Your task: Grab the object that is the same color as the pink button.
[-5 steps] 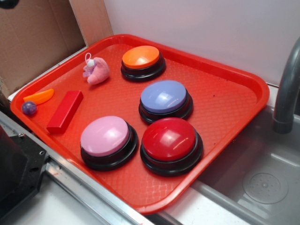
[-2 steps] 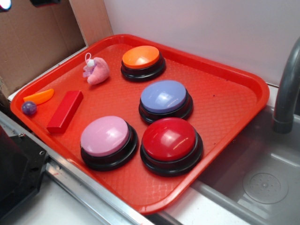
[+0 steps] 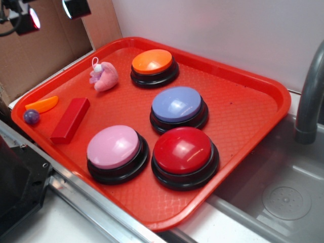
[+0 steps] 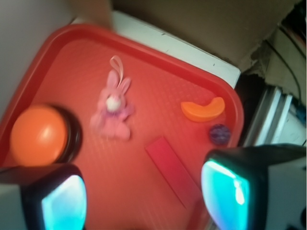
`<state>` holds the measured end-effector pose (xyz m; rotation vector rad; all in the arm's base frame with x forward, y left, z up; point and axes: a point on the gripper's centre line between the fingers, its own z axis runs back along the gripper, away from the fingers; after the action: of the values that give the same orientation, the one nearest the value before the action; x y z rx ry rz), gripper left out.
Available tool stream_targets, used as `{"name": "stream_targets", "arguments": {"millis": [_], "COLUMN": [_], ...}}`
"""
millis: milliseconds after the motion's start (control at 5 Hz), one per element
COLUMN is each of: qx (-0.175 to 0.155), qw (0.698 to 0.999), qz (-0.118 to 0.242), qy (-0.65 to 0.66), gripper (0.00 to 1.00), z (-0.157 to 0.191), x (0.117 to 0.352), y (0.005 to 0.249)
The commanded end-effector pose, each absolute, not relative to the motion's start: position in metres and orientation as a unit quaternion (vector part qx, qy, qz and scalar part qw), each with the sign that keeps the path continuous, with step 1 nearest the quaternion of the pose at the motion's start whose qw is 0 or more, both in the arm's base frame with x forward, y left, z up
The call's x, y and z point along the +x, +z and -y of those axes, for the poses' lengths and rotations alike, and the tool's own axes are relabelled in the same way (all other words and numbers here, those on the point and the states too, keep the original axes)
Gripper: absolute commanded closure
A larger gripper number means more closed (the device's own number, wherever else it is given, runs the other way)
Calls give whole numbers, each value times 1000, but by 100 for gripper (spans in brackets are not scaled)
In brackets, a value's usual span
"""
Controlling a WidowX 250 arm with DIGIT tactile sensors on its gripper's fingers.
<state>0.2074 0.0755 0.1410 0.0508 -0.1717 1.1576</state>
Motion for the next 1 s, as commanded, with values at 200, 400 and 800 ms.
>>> {"name": "stream_targets", "arguments": {"millis": [200,400,800], "qx": [60,63,41], "qw": [735,735,746], "qz": [149,148,116], "qy": [659,658,654], "gripper": [0,0,0], "z": [-125,-132,-127], "x": [233,241,248], "y": [85,65,40]}}
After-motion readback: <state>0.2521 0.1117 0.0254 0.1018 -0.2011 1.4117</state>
